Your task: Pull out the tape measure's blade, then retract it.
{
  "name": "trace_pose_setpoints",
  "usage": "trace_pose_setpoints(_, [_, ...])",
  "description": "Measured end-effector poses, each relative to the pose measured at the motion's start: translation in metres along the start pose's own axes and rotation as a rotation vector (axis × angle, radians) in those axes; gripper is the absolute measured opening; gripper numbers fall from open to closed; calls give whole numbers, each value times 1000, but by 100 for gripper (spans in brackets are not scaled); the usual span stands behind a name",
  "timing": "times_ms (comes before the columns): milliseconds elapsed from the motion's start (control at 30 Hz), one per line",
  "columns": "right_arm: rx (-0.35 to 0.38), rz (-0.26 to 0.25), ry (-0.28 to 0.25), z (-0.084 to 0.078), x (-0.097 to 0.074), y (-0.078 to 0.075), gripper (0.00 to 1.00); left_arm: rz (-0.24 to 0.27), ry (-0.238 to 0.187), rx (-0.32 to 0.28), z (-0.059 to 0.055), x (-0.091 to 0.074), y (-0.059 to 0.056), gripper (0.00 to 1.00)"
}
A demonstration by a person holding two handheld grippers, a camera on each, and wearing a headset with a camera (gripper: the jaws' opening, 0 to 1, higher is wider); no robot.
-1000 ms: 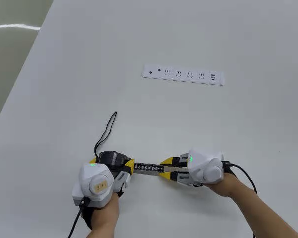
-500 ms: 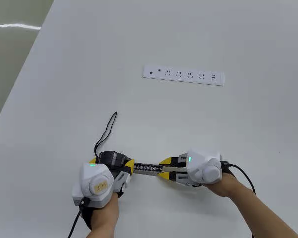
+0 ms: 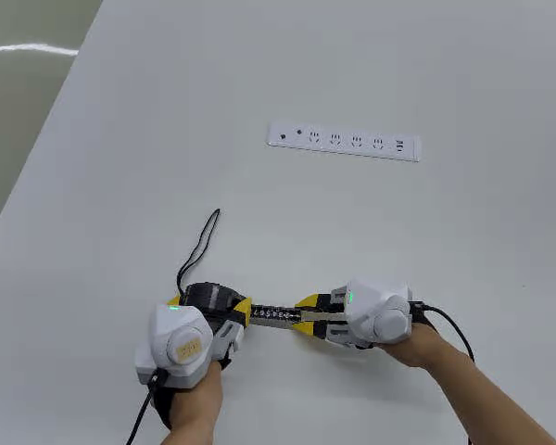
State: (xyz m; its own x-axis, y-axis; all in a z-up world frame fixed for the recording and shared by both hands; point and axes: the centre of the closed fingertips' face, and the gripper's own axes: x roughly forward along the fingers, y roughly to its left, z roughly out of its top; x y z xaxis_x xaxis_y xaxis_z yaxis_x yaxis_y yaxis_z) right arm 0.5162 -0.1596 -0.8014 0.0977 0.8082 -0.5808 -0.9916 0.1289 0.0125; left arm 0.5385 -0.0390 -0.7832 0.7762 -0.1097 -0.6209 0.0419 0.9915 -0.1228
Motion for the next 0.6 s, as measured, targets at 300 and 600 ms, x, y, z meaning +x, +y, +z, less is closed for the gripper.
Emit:
trace_pose_setpoints(300, [-1,1,-2,3,2,0,13,0,0,-4,0,0,1,61])
trace_pose_setpoints(600, [-3,3,-2,5,5,0,13,-3,1,-6,2,0,1,61])
